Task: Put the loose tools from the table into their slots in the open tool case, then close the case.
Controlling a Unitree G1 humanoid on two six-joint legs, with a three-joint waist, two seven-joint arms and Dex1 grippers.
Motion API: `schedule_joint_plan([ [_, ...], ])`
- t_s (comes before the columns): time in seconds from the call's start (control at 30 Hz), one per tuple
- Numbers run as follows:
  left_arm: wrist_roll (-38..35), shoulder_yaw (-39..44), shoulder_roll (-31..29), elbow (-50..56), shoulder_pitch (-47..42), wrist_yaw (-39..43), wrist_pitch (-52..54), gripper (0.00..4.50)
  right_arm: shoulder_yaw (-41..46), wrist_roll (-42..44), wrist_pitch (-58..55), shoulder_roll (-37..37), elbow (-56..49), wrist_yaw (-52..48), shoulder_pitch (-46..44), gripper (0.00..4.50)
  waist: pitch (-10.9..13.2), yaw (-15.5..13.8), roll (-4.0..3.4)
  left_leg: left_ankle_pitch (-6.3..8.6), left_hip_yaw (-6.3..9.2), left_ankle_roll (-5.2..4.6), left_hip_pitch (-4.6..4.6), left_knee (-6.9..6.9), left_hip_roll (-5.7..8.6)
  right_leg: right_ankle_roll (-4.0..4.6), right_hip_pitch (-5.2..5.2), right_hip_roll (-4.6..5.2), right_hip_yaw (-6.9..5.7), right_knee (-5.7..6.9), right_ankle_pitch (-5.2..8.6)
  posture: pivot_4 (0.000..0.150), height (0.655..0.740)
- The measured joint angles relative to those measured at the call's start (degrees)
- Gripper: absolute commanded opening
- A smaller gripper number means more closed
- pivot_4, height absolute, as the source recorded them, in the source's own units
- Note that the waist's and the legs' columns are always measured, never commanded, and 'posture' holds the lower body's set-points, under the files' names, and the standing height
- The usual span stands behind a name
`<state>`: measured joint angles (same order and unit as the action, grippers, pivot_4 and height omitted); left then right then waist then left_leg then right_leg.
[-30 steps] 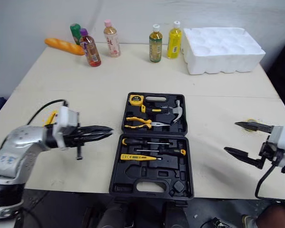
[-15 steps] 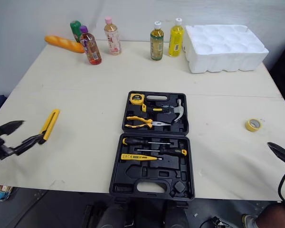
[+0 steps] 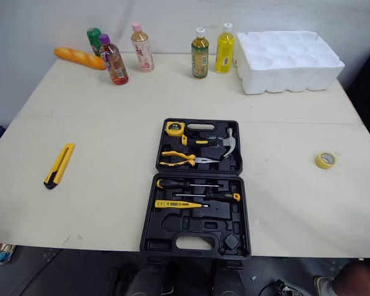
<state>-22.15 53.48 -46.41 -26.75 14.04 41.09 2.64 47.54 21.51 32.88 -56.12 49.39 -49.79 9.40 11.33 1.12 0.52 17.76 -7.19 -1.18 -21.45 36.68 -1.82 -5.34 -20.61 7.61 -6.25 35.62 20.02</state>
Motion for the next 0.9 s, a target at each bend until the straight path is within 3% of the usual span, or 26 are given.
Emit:
schedule_joint_plan([
  [0.27, -0.4, -0.9, -0.1, -1.3, -2.0, 0.6, -2.6, 4.42, -3.8, 0.9, -0.8, 2.7, -4.3, -1.9, -2.0, 4.50, 0.0, 1.0, -0.02, -0.04, -0.12, 0.06, 0.06, 0.00, 0.00, 0.00, -0.03, -0.01, 0.10, 0.12, 0.00, 0.150, 0.7400],
  [0.47, -1.9, -3.8, 1.8, 4.6, -2.0, 2.7, -3.6, 4.42, -9.1, 4.6, -7.3, 8.0, -16.4, -5.2, -4.1, 4.50, 0.0, 0.8, 0.01, -0.17, -0.12, 0.24, 0.09, -0.03, 0.00, 0.00, -0.03, 0.00, 0.12, 0.16, 0.00, 0.150, 0.7400],
  [0.63, -3.4, -5.7, 3.0, 13.6, -0.4, 2.3, 0.9, 4.42, -12.0, 5.9, -10.1, 10.1, -24.4, -6.4, -6.0, 4.50, 0.0, 0.6, 0.01, -0.22, -0.12, 0.28, 0.08, -0.03, 0.01, 0.00, -0.04, -0.01, 0.11, 0.15, 0.00, 0.150, 0.7400],
  [0.9, -2.4, -11.9, 0.4, 24.0, -4.8, -6.1, 15.0, 4.42, -22.6, 11.4, -19.3, 14.9, -43.5, -10.1, -8.8, 4.50, 0.0, 0.4, 0.02, -0.52, -0.08, 0.03, 0.06, -0.11, 0.02, 0.00, -0.06, -0.04, 0.09, 0.26, 0.00, 0.150, 0.7400],
])
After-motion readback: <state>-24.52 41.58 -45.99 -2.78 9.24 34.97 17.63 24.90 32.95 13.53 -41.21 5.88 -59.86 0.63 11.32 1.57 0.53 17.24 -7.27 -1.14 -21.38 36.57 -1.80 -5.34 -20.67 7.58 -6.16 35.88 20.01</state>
